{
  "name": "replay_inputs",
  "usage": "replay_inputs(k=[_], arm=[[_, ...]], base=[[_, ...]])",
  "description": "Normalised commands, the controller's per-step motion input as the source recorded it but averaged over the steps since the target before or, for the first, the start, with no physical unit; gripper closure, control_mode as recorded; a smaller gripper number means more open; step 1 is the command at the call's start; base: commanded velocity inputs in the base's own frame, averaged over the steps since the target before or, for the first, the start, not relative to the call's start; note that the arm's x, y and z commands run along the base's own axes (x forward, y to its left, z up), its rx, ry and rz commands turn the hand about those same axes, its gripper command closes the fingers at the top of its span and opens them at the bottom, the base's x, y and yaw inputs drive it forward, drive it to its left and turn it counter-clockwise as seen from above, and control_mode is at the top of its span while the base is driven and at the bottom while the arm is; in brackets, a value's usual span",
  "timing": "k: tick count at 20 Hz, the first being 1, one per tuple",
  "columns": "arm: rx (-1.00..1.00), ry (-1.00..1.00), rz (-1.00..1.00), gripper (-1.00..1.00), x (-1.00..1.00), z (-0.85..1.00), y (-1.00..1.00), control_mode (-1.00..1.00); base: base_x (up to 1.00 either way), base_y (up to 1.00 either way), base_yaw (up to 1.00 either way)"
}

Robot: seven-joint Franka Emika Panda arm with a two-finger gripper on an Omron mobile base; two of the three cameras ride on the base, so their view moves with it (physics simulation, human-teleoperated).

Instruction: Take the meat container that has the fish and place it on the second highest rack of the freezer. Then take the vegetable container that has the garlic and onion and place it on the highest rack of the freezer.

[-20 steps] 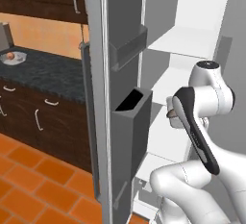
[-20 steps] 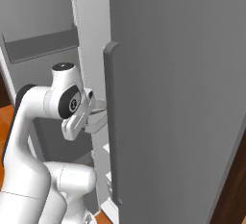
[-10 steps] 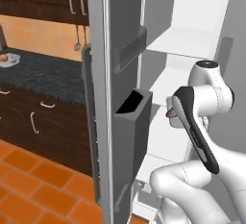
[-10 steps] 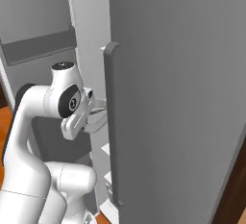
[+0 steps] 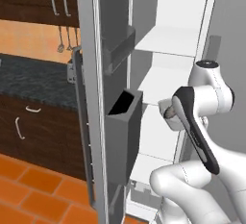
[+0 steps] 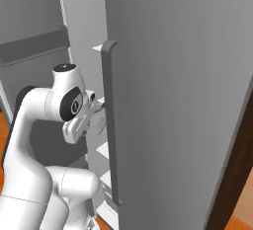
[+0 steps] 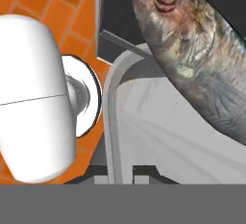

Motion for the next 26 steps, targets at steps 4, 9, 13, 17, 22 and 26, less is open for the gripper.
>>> replay_inputs(k=[4, 9, 13, 17, 22, 26], arm=[[0.00, 0.00, 0.00, 1.00, 0.00, 0.00, 0.00, 1.00], [0.00, 0.00, 0.00, 1.00, 0.00, 0.00, 0.00, 1.00], [0.00, 0.00, 0.00, 1.00, 0.00, 0.00, 0.00, 1.00], [0.00, 0.00, 0.00, 1.00, 0.00, 0.00, 0.00, 1.00], [0.00, -0.14, -0.11, 1.00, 0.03, 0.17, 0.11, -1.00], [0.00, -0.16, -0.23, 1.00, 0.42, 0.33, 0.16, -1.00]], base=[[0.00, 0.42, -0.13], [0.00, 0.37, -0.10], [0.00, 0.32, -0.10], [0.00, 0.11, -0.06], [0.00, 0.00, 0.00], [0.00, 0.00, 0.00]])
